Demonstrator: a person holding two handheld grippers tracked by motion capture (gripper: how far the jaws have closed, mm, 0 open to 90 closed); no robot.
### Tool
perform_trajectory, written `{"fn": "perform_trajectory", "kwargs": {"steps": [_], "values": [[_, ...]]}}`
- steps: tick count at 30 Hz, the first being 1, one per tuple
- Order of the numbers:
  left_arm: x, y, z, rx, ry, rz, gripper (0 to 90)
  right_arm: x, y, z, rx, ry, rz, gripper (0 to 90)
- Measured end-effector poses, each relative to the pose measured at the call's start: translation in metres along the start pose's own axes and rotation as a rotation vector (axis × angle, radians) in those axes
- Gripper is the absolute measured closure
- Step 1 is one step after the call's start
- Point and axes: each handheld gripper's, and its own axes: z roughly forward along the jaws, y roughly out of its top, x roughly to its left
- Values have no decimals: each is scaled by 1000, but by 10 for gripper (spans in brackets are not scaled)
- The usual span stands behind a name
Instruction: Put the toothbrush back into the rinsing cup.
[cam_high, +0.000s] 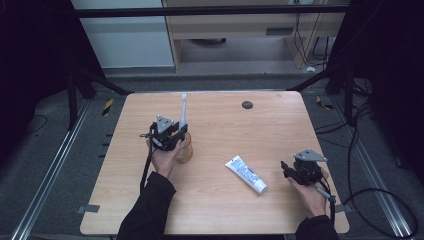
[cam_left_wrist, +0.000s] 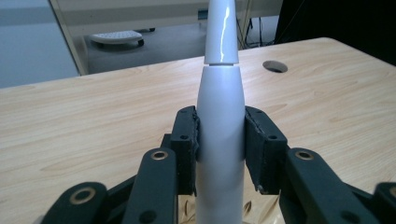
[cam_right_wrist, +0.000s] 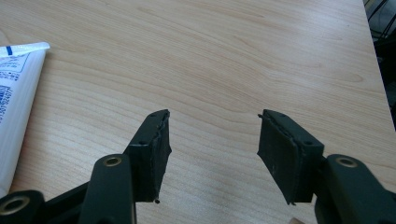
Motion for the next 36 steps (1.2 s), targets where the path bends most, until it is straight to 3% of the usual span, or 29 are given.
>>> {"fn": "perform_trajectory", "kwargs": {"steps": [10,16,22,29,36], "values": [[2,-5,-4,21,14,13,660,1,0,0,-2,2,3,431],[2,-4,-8,7,17,13,644,0,0,-1,-4,1,-1,430],[3,-2,-15,18,21,26,561,1,1,-2,-8,2,2,425],[5,0,-28,10,-16,37,490,2,4,-6,-28,13,9,413],[9,-1,-56,32,-18,53,463,8,12,-16,-70,41,9,406]]}}
